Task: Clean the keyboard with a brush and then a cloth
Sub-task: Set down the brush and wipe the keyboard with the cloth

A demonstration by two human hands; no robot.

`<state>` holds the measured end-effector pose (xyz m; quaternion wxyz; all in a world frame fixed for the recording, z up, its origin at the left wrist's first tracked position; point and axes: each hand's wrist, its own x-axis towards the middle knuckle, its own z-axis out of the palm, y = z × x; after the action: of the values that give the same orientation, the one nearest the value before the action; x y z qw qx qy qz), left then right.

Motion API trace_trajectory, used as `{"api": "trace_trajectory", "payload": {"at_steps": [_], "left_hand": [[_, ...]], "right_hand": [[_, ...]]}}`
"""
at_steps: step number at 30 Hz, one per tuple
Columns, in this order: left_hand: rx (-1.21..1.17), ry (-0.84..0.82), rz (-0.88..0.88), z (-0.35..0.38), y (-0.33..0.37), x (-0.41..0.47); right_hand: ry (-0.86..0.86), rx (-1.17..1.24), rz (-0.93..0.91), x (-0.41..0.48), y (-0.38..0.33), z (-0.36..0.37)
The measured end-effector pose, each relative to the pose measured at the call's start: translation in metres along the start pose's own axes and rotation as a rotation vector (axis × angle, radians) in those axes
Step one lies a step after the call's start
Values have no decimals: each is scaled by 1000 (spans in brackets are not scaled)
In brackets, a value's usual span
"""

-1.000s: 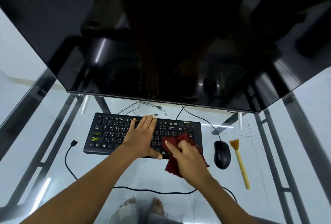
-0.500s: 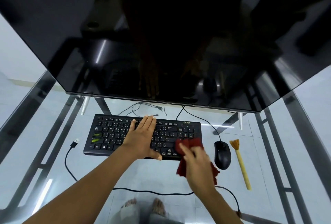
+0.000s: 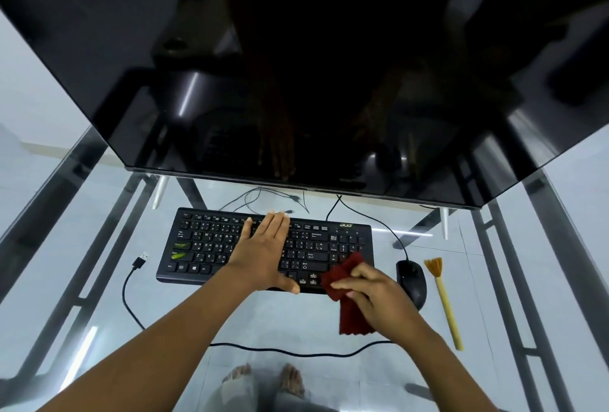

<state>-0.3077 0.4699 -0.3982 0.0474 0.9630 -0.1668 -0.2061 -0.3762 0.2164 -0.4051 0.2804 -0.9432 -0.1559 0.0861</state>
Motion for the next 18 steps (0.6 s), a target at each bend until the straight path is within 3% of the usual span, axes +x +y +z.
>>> {"api": "trace_trajectory", "payload": {"at_steps": [3,5,8,13,18], "left_hand": [[-5,-8,-4,-1,2,2],[9,-33,-3,-2,3,2],[22,-26,-5,-1,2,0],[13,-15,-6,1,0,1],[24,-16,-3,2,0,1]], "right_hand": [[-50,-22,-47,5,-15,7],[47,-26,-79,25,-28,23],[183,-33,28,55,-37,32],[66,-109,-14,27,-45,33],[164,-49,106,49,-40,42]]}}
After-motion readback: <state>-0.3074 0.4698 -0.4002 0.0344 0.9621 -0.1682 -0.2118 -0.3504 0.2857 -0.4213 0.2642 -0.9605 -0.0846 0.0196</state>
